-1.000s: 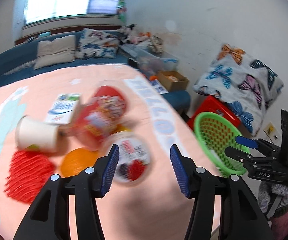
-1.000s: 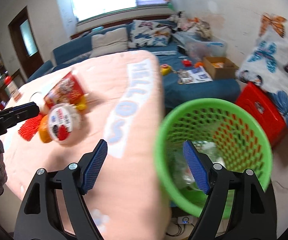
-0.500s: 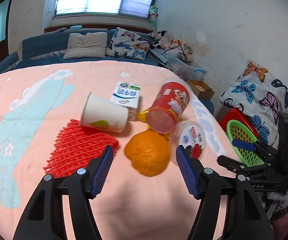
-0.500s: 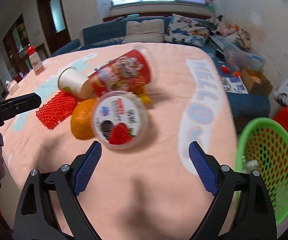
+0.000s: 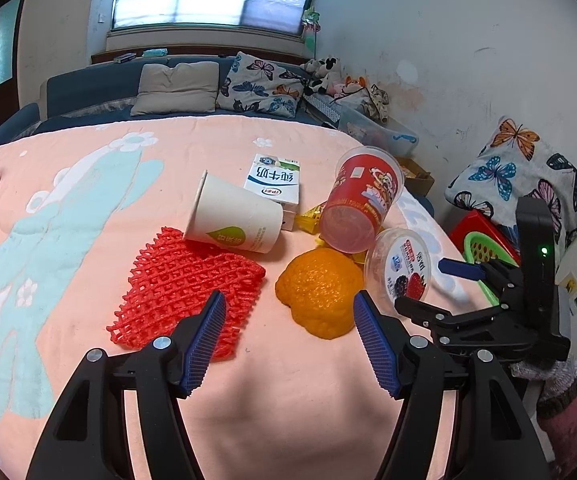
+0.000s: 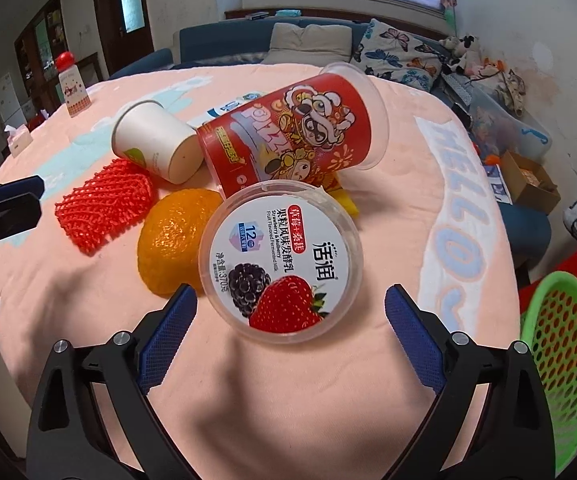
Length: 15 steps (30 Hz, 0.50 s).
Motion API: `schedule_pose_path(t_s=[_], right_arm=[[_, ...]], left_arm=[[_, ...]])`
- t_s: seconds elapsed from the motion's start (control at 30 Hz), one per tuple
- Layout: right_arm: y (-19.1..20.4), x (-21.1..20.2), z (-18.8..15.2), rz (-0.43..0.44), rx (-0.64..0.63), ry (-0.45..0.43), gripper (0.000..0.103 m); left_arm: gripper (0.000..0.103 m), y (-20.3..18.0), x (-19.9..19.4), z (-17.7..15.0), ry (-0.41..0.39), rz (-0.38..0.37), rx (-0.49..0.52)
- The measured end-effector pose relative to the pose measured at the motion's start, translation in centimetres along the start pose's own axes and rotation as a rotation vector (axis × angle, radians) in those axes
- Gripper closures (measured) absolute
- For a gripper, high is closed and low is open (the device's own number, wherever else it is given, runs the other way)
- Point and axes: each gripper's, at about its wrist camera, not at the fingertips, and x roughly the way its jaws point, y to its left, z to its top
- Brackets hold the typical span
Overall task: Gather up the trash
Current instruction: 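Return both grippers to the table and grasp the strawberry yogurt tub with the right gripper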
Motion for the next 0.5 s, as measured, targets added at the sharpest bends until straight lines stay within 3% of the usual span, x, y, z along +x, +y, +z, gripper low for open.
schedule_pose_path(t_s=[0.5], right_arm=[[1.1, 2.1, 0.1, -0.033, -0.065, 0.011, 0.005]], left_arm=[[0.039, -0.9, 2.6, 0.3, 0.055, -0.01, 0.065]])
